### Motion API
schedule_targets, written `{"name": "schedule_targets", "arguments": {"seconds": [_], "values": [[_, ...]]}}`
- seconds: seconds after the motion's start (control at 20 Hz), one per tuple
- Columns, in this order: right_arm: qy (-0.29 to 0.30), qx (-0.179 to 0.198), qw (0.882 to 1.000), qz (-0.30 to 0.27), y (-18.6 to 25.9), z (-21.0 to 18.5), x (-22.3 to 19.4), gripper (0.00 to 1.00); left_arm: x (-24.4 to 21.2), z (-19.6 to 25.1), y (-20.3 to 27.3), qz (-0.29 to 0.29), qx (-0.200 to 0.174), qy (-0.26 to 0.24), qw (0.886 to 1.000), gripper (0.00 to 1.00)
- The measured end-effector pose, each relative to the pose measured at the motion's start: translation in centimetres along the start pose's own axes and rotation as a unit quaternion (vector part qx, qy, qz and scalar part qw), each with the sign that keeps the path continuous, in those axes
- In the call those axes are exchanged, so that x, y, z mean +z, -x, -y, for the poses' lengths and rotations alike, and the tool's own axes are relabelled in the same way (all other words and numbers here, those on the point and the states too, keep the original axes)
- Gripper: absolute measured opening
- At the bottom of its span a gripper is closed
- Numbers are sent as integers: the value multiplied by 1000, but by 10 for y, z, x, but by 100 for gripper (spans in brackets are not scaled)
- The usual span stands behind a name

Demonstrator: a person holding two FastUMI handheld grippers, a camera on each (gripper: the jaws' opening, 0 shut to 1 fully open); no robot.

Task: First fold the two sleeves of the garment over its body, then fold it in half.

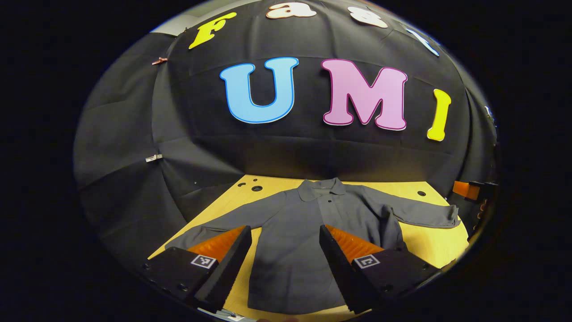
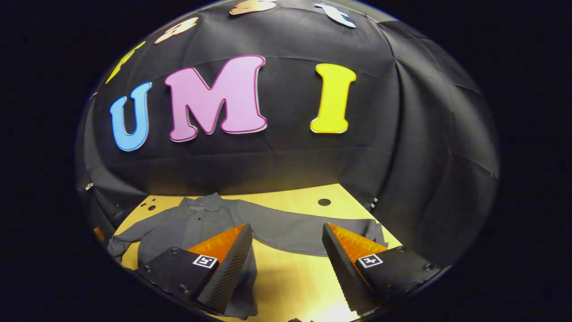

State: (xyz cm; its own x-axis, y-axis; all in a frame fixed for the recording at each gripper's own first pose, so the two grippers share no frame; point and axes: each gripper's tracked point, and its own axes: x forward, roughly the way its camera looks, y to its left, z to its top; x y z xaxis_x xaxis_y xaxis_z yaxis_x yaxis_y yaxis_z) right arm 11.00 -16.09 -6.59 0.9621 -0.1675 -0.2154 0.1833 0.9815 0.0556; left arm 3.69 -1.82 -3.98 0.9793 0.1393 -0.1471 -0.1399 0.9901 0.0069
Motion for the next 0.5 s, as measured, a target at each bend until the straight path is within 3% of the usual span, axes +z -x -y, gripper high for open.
{"name": "schedule_targets", "arguments": {"seconds": [0.3, 0.5], "values": [[2, -71, 996, -54, -34, 70, -32, 97, -19, 0, 0, -26, 12, -3, 1000, 96], [-42, -112, 987, -106, -72, 116, -61, 97, -30, -6, -4, -50, 35, -4, 998, 96]]}}
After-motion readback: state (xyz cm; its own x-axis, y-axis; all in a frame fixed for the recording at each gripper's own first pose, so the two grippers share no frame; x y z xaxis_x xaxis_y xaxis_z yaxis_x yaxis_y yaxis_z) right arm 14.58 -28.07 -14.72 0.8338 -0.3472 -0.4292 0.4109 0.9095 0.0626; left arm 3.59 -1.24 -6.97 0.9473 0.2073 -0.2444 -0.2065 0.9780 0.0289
